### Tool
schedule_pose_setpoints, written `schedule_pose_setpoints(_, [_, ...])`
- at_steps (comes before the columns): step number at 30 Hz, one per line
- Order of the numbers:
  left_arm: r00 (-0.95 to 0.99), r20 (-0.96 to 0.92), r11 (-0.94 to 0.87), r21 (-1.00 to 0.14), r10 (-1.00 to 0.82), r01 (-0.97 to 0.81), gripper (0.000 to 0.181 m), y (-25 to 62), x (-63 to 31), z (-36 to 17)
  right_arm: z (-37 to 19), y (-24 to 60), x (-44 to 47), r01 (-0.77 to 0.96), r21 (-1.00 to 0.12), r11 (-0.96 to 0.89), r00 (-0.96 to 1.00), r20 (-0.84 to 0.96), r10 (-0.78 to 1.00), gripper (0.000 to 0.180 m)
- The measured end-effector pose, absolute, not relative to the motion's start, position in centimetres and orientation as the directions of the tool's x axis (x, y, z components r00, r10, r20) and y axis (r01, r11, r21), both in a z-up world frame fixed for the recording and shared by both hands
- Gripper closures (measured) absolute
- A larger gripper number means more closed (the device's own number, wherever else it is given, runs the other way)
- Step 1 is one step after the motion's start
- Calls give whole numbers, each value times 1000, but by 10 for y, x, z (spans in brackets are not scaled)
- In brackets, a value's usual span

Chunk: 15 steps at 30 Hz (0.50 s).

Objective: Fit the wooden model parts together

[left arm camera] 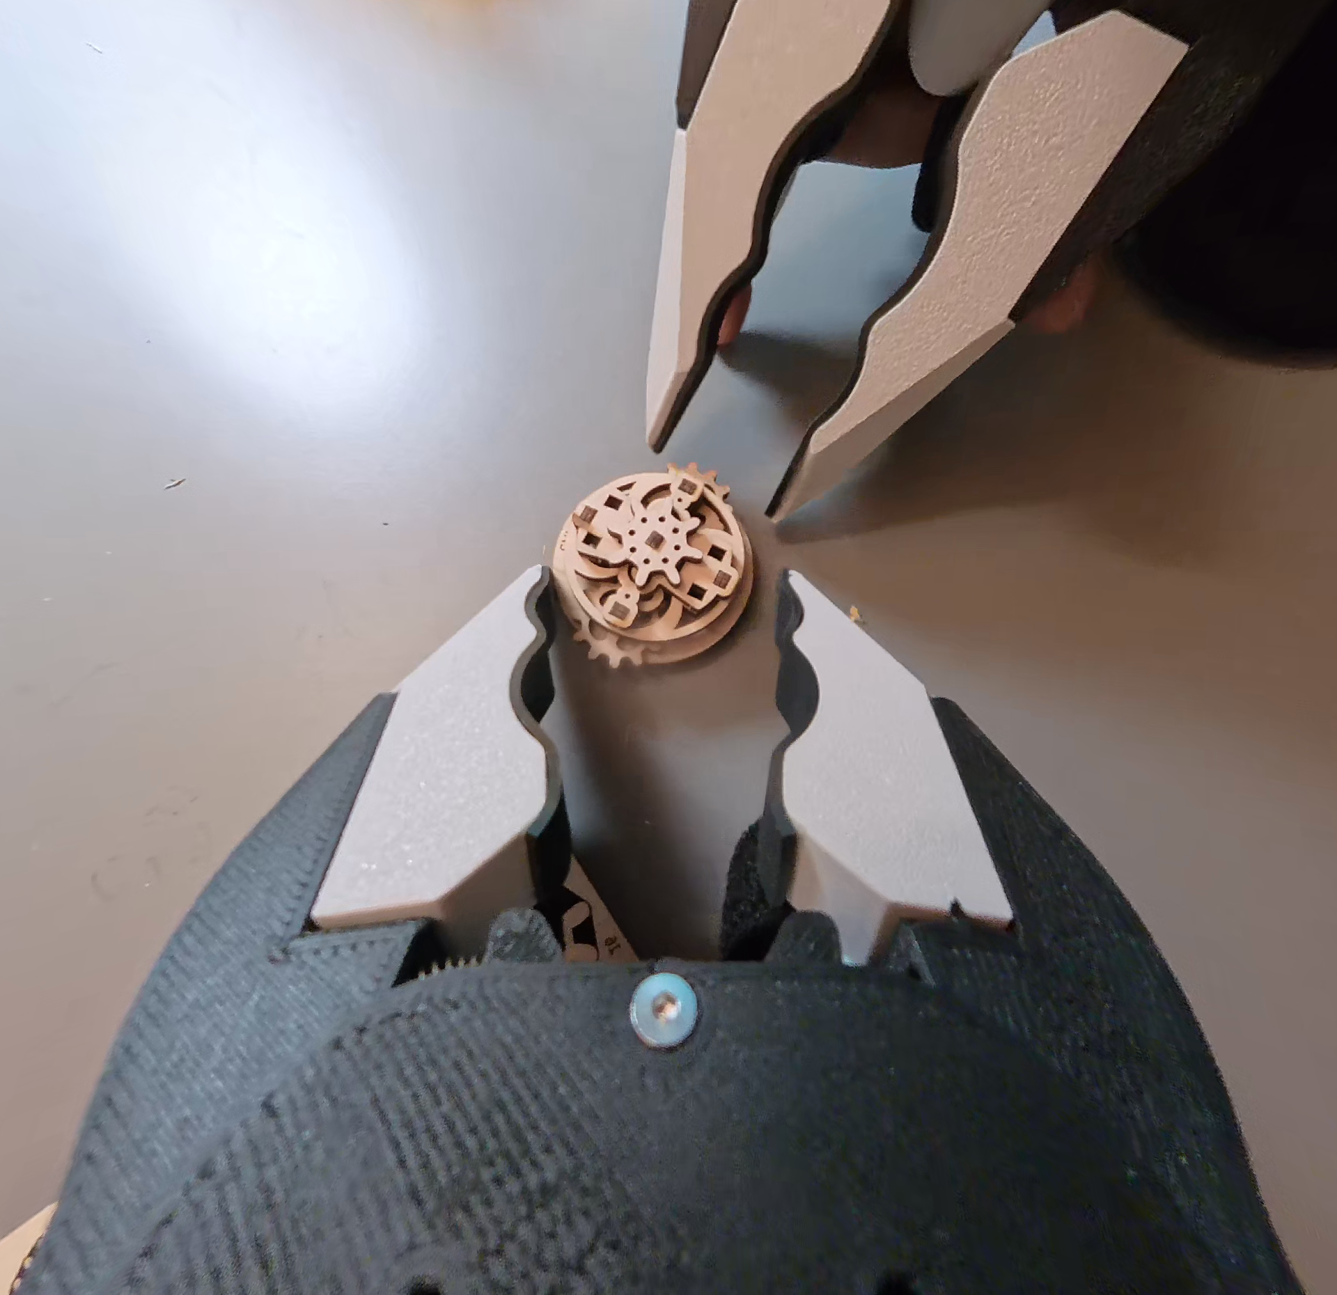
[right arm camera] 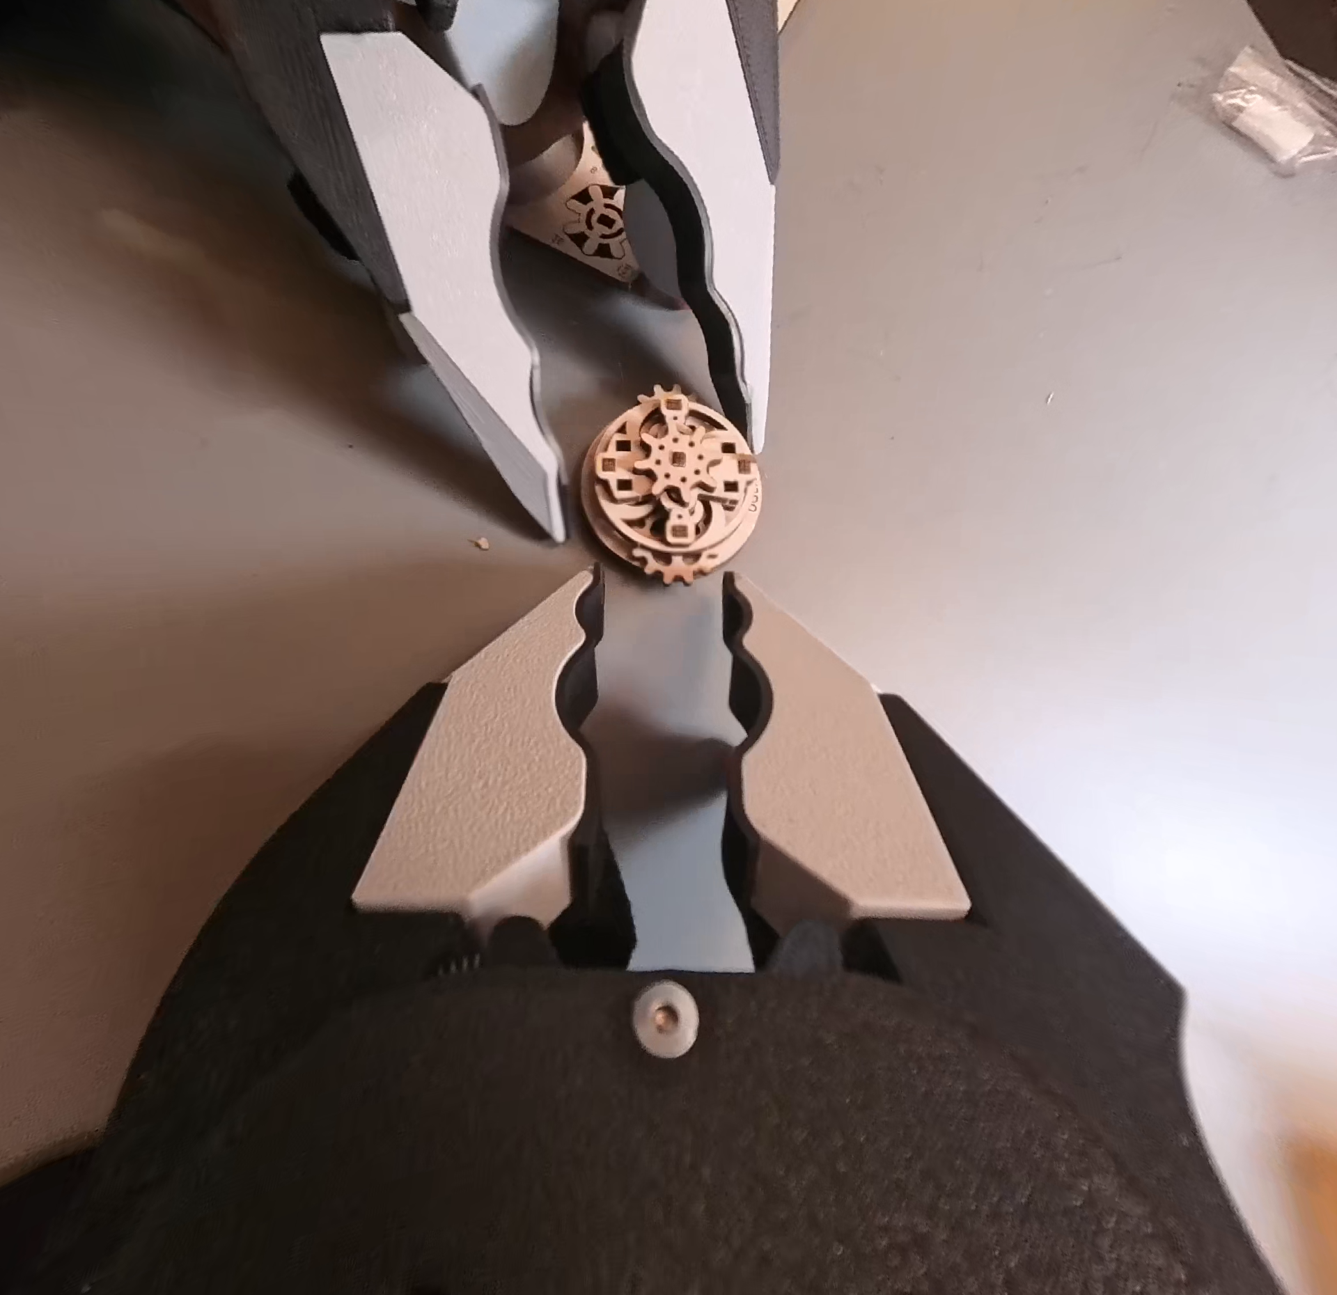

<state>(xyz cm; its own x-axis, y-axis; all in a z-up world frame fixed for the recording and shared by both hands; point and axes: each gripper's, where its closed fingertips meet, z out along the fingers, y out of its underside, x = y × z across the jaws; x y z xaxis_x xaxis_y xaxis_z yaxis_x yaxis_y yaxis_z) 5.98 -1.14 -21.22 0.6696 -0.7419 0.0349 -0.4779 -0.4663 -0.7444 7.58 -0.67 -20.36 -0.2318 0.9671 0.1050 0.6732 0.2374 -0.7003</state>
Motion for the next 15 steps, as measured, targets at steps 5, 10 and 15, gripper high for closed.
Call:
schedule_pose_setpoints(5, [653,28,-456,-738,-757,-497,115,-15,61,-213,-193,-5,68,623,-746,237,-222,122,967,154])
schedule_pose_setpoints(10, [655,29,-454,-744,-755,-491,121,-12,59,-212,-188,-9,56,605,-771,198,-216,81,973,161])
schedule_pose_setpoints(15, [645,27,-445,-745,-764,-496,127,-13,58,-212,-191,-12,52,600,-778,187,-242,46,969,165])
